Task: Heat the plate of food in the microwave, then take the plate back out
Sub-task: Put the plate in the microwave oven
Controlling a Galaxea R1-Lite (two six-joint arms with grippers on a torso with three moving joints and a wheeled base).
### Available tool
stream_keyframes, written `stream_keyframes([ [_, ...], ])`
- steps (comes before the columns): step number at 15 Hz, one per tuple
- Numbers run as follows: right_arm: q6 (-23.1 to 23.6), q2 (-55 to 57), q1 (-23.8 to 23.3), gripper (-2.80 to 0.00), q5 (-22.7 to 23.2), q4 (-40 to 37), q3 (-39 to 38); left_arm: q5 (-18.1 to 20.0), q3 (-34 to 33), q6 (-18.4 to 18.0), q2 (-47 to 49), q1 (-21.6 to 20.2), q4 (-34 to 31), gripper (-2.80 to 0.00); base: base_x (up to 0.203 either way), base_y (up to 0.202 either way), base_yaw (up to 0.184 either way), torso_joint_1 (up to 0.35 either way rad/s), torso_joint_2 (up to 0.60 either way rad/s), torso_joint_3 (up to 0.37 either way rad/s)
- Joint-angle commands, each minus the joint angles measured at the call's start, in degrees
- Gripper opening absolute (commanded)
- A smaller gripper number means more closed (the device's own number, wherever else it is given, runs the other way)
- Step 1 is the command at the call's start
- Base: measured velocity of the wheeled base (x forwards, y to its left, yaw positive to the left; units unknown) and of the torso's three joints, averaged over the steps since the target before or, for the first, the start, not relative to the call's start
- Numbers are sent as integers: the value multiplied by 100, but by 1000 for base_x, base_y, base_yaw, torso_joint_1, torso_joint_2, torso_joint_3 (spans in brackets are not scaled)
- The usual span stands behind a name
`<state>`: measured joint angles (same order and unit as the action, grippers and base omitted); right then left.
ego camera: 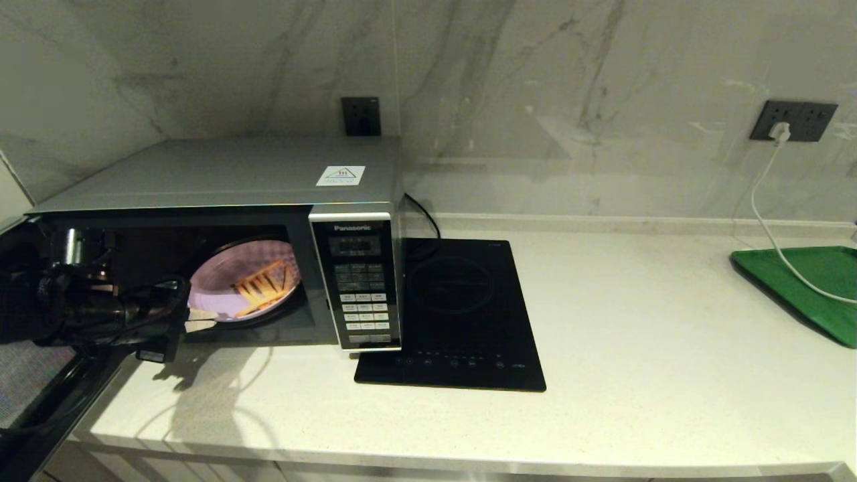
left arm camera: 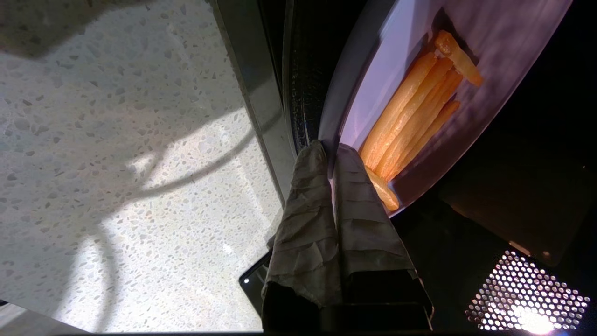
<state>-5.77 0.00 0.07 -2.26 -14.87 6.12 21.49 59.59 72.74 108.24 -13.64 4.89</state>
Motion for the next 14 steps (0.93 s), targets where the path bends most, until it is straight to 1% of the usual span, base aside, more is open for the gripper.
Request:
stream_keyframes([
  [1,-3,9,1,-280,-3,-7,1,4,18,30,-14,11,3,0,0,0,0,0,0,0],
  [5,-3,9,1,-280,-3,-7,-6,13,18,65,-218,28,3,0,0,0,0,0,0,0],
  [9,-3,9,1,-280,-3,-7,-1,21,-37,65,-672,80,-85,0,0,0,0,0,0,0],
  [11,-3,9,1,-280,-3,-7,-3,24,-193,31,-1077,170,-332,0,0,0,0,0,0,0],
  [13,-3,9,1,-280,-3,-7,3,27,-575,-64,-1687,271,-543,0,0,0,0,0,0,0],
  [14,-3,9,1,-280,-3,-7,3,25,-815,-174,-2074,309,-636,0,0,0,0,0,0,0],
])
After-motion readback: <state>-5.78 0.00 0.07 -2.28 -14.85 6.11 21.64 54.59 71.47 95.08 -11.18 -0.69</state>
